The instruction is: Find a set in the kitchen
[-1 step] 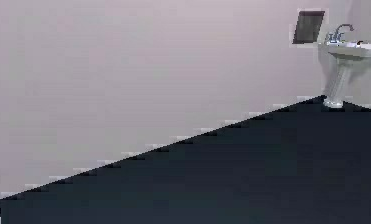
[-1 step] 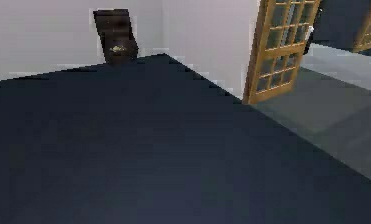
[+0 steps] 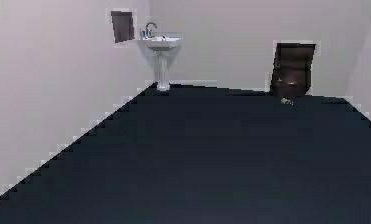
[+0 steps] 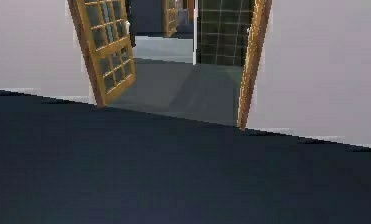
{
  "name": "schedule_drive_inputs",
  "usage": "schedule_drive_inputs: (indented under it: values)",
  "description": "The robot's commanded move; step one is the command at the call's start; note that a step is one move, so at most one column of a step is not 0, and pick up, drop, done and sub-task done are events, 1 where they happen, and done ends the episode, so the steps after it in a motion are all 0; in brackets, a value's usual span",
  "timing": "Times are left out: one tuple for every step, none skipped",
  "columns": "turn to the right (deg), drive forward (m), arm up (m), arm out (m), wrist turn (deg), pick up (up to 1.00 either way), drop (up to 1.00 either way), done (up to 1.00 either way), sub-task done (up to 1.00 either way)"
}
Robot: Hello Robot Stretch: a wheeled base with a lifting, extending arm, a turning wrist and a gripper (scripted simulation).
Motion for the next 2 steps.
schedule_drive_inputs:
  values:
    - [45.0, 0.00, 0.00, 0.00, 0.0, 0.00, 0.00, 0.00, 0.00]
    - [42.0, 0.00, 0.00, 0.00, 0.0, 0.00, 0.00, 0.00, 0.00]
